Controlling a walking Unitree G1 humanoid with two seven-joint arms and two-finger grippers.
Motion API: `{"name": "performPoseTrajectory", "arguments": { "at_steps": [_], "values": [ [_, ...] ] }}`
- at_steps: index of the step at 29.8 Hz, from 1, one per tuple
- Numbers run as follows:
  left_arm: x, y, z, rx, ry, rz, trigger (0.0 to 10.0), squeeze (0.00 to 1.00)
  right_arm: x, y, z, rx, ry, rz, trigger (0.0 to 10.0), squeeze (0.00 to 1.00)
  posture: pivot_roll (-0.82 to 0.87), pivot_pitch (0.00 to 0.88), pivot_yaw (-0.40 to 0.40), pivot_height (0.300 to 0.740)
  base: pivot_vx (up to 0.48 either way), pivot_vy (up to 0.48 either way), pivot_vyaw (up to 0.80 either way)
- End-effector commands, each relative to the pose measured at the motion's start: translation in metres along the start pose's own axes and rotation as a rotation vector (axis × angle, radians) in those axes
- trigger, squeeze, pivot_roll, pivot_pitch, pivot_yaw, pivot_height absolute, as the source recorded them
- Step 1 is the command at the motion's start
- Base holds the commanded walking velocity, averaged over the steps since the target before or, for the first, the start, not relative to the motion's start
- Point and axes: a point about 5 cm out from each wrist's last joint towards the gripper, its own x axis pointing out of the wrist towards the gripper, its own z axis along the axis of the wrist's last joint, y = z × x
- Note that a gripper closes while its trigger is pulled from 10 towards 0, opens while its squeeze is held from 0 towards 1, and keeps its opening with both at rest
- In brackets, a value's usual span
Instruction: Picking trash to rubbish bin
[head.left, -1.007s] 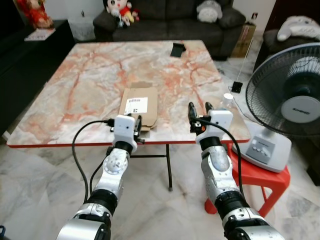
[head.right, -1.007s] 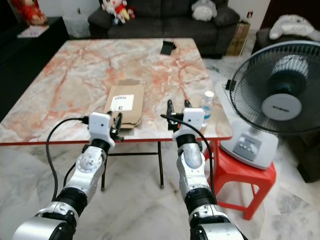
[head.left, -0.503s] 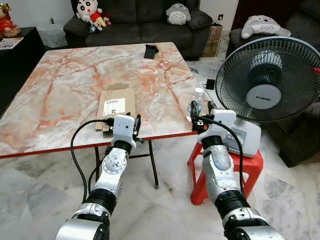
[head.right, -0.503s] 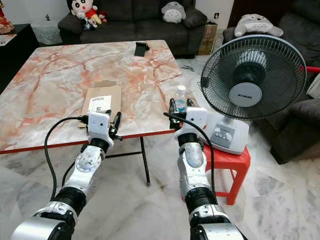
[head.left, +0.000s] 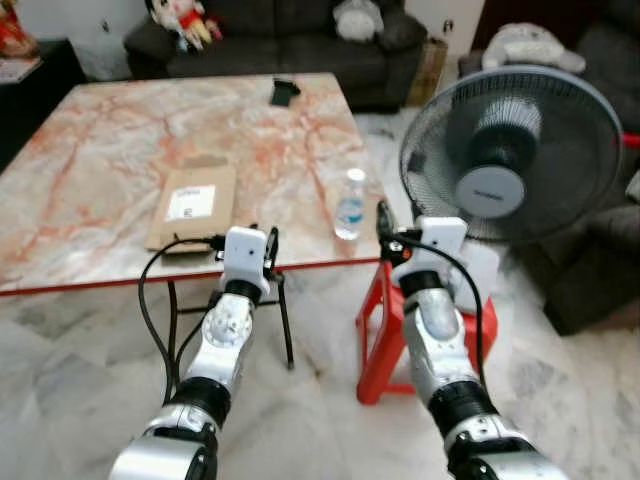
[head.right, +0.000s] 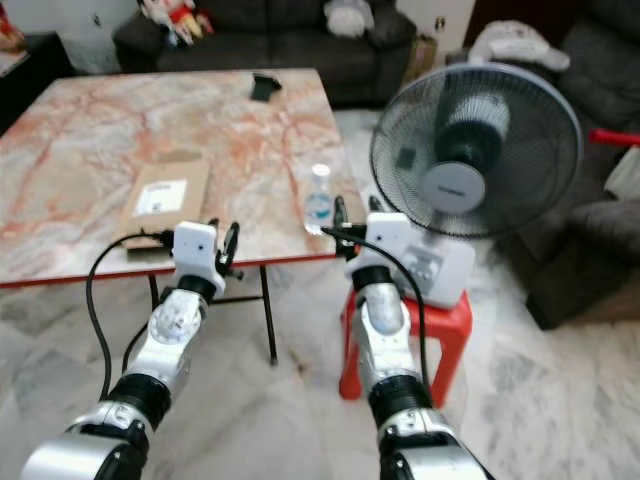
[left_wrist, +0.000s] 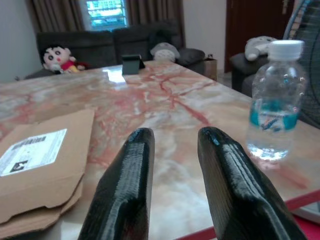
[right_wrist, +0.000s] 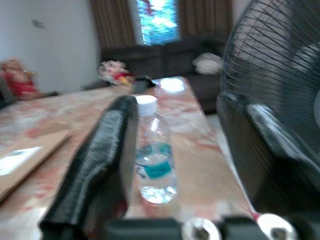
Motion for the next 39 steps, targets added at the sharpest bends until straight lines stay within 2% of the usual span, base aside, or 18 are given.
{"name": "performPoseTrajectory", "arguments": {
  "at_steps": [1, 6, 21, 30, 39],
  "values": [
    [0.0026, -0.0017, 0.0059, -0.005, -0.031, 0.000, 10.0, 0.00, 0.0022, -0.0029, 0.0050, -0.015, -0.016, 0.007, 10.0, 0.00, -0.04, 0.007, -0.002, 0.740, 0.000, 0.000, 0.00],
    [0.0027, -0.0015, 0.0071, -0.010, -0.040, 0.005, 10.0, 0.00, 0.0025, -0.0009, 0.0062, -0.031, -0.022, 0.030, 10.0, 0.00, -0.04, 0.009, -0.003, 0.740, 0.000, 0.000, 0.00],
    [0.0037, 0.0018, 0.0071, -0.022, -0.030, 0.029, 10.0, 0.00, 0.0010, 0.0067, 0.0056, -0.037, -0.022, 0.083, 10.0, 0.00, -0.04, 0.011, -0.006, 0.740, 0.000, 0.000, 0.80],
    [0.0040, 0.0038, 0.0067, -0.016, -0.024, 0.034, 10.0, 0.00, 0.0018, 0.0048, 0.0059, -0.017, -0.018, 0.062, 10.0, 0.00, -0.04, 0.012, -0.005, 0.740, 0.000, 0.000, 0.00],
    [0.0051, 0.0060, 0.0078, -0.009, -0.024, 0.040, 10.0, 0.00, 0.0030, 0.0056, 0.0067, -0.007, -0.017, 0.059, 10.0, 0.00, -0.04, 0.012, -0.005, 0.740, 0.311, 0.000, -0.05]
  ]
}}
